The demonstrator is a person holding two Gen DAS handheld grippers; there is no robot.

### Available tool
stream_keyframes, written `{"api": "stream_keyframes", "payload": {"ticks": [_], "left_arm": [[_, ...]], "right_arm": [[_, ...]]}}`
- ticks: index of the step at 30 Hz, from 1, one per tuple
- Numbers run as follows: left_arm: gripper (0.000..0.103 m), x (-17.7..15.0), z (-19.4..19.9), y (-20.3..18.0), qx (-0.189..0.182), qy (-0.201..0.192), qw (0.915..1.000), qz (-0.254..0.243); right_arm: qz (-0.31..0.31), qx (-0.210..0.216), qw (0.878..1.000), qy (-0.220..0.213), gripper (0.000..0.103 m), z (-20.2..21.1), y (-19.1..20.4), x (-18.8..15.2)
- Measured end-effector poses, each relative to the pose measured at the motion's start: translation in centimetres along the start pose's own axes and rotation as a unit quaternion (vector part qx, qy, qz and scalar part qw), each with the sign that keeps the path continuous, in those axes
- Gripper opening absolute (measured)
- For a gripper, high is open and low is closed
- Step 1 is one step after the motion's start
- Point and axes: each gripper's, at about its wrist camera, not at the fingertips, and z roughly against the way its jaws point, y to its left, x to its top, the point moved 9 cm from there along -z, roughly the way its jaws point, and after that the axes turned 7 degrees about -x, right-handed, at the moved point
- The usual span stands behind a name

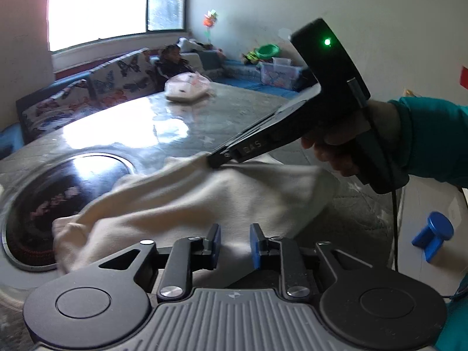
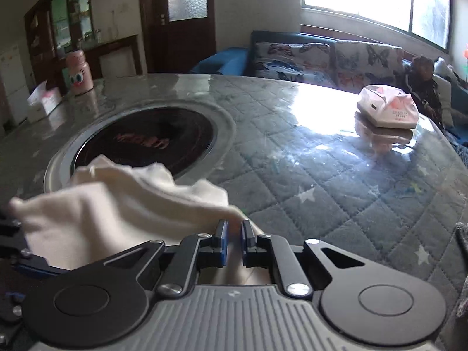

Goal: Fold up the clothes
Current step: 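Grasp the folded shirt edge with the right gripper and fold it over again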

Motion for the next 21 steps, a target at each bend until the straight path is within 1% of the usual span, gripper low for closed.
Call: {"api": "stream_keyframes", "payload": {"ticks": [3, 5, 7, 9, 10, 12, 14, 17, 20, 21], "left_arm": [[0.027, 0.4, 2.0, 1.7, 0.034, -0.026, 0.9988, 0.022], [0.029, 0.4, 3.3, 3.1, 0.068, -0.038, 0.9961, 0.041], [0.029, 0.0, 4.5, 4.7, 0.099, -0.047, 0.9918, 0.066], [0.029, -0.6, 5.3, 6.1, 0.115, -0.048, 0.9875, 0.096], [0.029, -1.0, 5.6, 6.7, 0.122, -0.046, 0.9856, 0.108], [0.029, -1.9, 5.9, 7.4, 0.131, -0.038, 0.9829, 0.124], [0.029, -2.3, 6.5, 7.7, 0.131, -0.042, 0.9814, 0.134], [0.038, -2.7, 7.3, 7.8, 0.127, -0.053, 0.9798, 0.145], [0.038, -3.3, 7.4, 7.7, 0.123, -0.055, 0.9786, 0.156], [0.038, -3.5, 7.4, 7.7, 0.121, -0.055, 0.9780, 0.161]], "right_arm": [[0.023, 0.006, 1.000, -0.010, 0.011, 1.0, 0.9, 0.9], [0.053, 0.032, 0.998, -0.016, 0.011, 1.9, 2.9, 1.5], [0.072, 0.064, 0.995, -0.011, 0.011, 2.0, 5.1, 1.5], [0.089, 0.092, 0.992, 0.002, 0.012, 1.4, 7.1, 1.0], [0.097, 0.100, 0.990, 0.011, 0.012, 0.9, 7.9, 0.7], [0.112, 0.097, 0.989, 0.022, 0.013, -0.2, 9.0, 0.1], [0.124, 0.100, 0.987, 0.019, 0.013, -0.1, 9.6, 0.7], [0.148, 0.120, 0.982, 0.010, 0.017, 0.5, 10.9, 2.7], [0.197, 0.150, 0.969, 0.013, 0.018, -0.1, 13.6, 4.3], [0.215, 0.159, 0.964, 0.016, 0.020, -0.4, 14.5, 4.5]]}}
